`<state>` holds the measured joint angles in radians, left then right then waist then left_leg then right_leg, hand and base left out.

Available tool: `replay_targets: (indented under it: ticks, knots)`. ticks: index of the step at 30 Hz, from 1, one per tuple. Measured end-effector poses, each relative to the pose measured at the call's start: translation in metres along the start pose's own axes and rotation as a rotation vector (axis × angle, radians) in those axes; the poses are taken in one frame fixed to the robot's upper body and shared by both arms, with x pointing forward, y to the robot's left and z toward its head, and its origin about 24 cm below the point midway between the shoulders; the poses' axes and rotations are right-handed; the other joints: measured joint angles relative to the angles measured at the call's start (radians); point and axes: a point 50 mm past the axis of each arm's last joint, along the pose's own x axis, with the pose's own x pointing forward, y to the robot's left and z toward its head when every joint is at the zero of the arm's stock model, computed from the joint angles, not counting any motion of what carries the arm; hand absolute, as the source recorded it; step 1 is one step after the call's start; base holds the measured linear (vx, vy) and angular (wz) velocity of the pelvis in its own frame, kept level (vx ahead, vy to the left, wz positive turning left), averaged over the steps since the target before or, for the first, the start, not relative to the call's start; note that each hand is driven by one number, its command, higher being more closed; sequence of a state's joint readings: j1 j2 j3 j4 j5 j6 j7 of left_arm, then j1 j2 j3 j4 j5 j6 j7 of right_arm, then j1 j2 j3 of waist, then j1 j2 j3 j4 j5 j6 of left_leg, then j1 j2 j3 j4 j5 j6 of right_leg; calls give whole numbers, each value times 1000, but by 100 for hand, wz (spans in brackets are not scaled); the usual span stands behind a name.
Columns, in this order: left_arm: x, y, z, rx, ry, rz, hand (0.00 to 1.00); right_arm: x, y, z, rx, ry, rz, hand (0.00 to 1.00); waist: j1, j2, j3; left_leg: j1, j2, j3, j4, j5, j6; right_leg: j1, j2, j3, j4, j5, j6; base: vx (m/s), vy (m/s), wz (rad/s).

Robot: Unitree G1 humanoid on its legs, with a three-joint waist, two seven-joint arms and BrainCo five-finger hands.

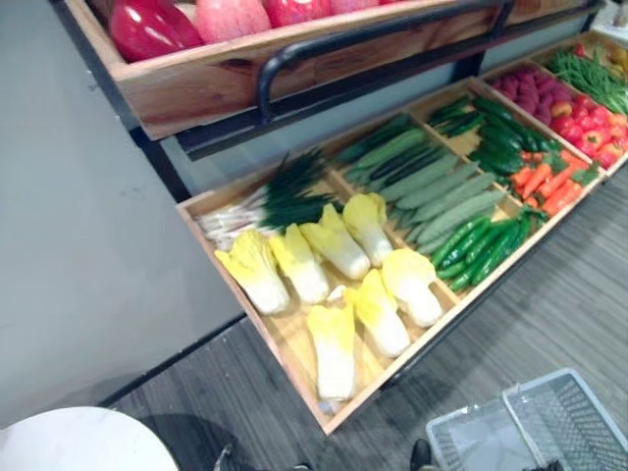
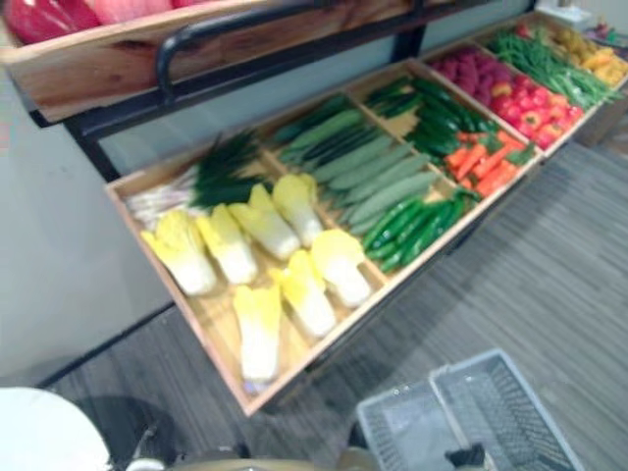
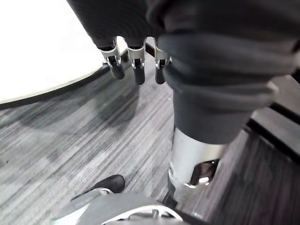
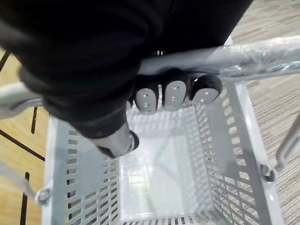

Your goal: Pick vegetable in the basket

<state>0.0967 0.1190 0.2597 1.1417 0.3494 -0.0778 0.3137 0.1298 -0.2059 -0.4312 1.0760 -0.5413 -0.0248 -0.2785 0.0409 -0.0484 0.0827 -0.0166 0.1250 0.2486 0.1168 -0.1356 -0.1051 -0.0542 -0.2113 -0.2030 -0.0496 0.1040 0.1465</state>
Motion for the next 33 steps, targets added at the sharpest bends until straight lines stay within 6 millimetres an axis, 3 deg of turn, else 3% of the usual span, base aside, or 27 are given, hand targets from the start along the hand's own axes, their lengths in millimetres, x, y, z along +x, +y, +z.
replay_targets:
  ticks: [9, 17, 21, 22, 26, 28, 33]
  knots:
    - [-8, 7, -33, -346, 194, 135, 0, -4, 5, -17, 86, 93, 0, 100, -3, 11, -29, 24, 2, -68, -48, 27, -10, 54, 16, -72, -23, -6, -9, 48, -39, 22]
    - [-3, 13, -16, -418, 157, 206, 0, -4, 8, -17, 102, 113, -9, 100, -10, 13, -31, 40, -1, -87, -52, 27, -10, 79, 14, -89, -24, -17, -25, 13, -4, 7]
    - [-2, 23, 17, -523, 15, 253, 0, -4, 7, -18, 111, 119, -19, 100, -10, 18, -34, 37, 0, -95, -47, 27, -10, 80, 15, -94, -19, -21, -31, -20, -8, 5]
    - [-5, 30, 33, -530, -85, 268, 0, -4, 7, -18, 113, 119, -22, 100, -10, 19, -35, 35, 0, -97, -47, 27, -10, 79, 14, -96, -18, -21, -31, -32, -6, 4]
    - [-31, 46, 88, -561, -431, 273, 0, -5, 3, -22, 115, 117, -39, 100, -11, 34, -55, 20, -3, -110, -43, 27, -9, 73, 11, -107, -17, -22, -31, -4, -4, 7]
    - [-44, 44, 111, -565, -550, 223, 0, -5, 0, -25, 115, 120, -51, 100, -11, 36, -59, 20, -4, -121, -43, 28, -9, 78, 11, -117, -13, -25, -36, 23, -4, 15]
    - [-77, 27, 141, -526, -761, 25, 0, -4, -5, -21, 98, 90, -49, 100, -12, 50, -68, 24, 3, -122, -38, 27, -9, 77, 14, -116, 4, -27, -40, 5, 0, 2]
